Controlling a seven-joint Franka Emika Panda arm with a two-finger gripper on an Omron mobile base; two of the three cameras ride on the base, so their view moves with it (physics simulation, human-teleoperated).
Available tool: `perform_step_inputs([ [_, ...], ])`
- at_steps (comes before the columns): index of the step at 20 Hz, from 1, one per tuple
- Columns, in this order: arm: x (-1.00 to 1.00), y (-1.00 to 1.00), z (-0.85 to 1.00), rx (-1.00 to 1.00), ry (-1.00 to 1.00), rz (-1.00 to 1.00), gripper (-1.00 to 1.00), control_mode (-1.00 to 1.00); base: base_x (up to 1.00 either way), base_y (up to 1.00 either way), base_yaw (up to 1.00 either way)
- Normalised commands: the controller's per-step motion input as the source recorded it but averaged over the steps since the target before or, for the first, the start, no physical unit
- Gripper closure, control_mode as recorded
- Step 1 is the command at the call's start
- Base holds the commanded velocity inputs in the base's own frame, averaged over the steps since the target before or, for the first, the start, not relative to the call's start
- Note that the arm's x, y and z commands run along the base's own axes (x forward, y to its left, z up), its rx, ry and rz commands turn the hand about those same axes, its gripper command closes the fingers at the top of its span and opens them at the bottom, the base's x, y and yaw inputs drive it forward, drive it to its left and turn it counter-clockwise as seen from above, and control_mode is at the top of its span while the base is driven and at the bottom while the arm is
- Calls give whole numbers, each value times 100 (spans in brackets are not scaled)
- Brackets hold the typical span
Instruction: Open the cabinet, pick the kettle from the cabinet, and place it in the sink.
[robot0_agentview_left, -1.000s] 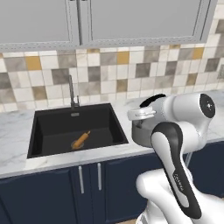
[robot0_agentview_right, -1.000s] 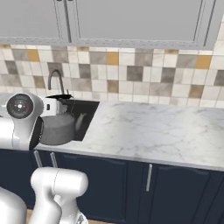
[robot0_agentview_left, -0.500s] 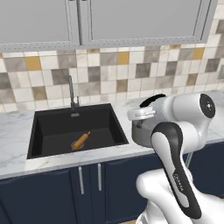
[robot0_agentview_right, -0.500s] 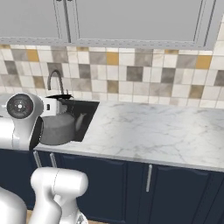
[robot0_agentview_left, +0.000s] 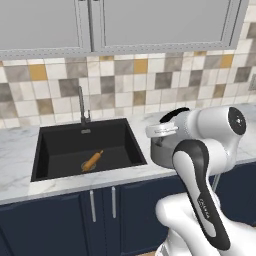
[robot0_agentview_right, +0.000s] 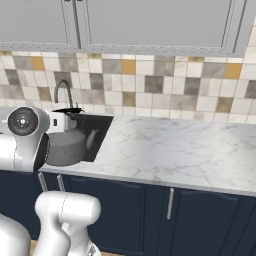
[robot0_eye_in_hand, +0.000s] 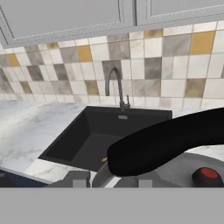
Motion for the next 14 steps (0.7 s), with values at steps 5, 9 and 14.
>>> perform_step_inputs([
  [5,0,0,0,0,0,0,100,-100,0,0,0],
  [9,0,0,0,0,0,0,100,-100,0,0,0],
  [14,0,0,0,0,0,0,100,-100,0,0,0],
])
